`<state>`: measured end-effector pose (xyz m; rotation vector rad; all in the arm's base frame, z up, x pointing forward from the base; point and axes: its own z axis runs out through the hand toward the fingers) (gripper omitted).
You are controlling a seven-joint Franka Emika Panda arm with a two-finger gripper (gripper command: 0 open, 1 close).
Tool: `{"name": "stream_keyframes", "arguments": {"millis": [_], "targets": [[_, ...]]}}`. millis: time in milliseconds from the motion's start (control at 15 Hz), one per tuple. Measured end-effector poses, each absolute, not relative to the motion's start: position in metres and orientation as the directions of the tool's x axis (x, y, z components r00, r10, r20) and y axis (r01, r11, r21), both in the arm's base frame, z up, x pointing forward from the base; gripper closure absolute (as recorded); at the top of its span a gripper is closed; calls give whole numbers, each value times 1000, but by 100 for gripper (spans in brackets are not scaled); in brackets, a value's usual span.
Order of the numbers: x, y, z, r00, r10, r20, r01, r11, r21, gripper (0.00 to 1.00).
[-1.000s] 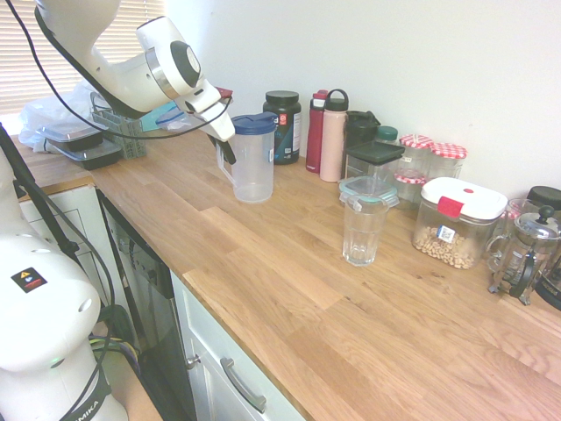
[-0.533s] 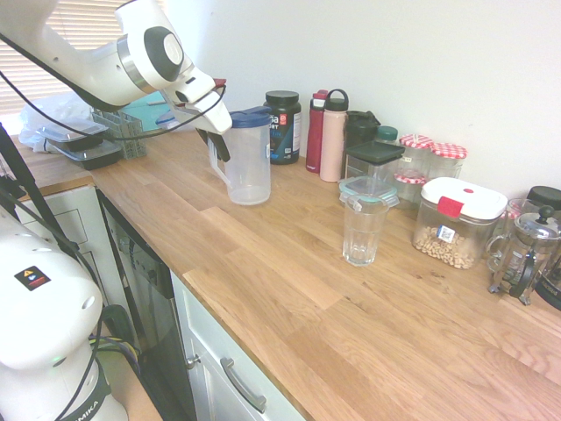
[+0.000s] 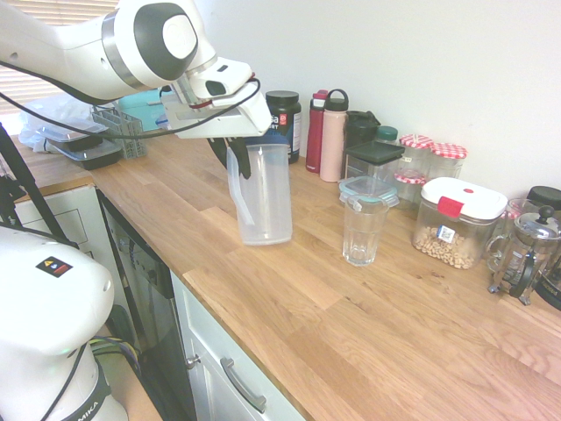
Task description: Pour me some water
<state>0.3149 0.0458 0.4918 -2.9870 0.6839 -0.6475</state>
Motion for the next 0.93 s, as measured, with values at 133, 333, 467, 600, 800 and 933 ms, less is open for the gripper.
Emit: {"name": "stream_keyframes", "arguments": {"millis": [133, 333, 467, 600, 800, 933], "targets": [[297, -2, 515, 835, -411, 366, -393, -911, -128, 100], [262, -65, 527, 835, -436, 336, -398, -900, -178, 100], [244, -95, 528, 828, -451, 334, -406, -892, -198, 100], [233, -127, 520, 827, -459, 325, -404, -887, -224, 100], [224, -174, 496, 830, -462, 311, -392, -882, -263, 100], [219, -201, 492, 822, -463, 332, -383, -880, -279, 100]]}}
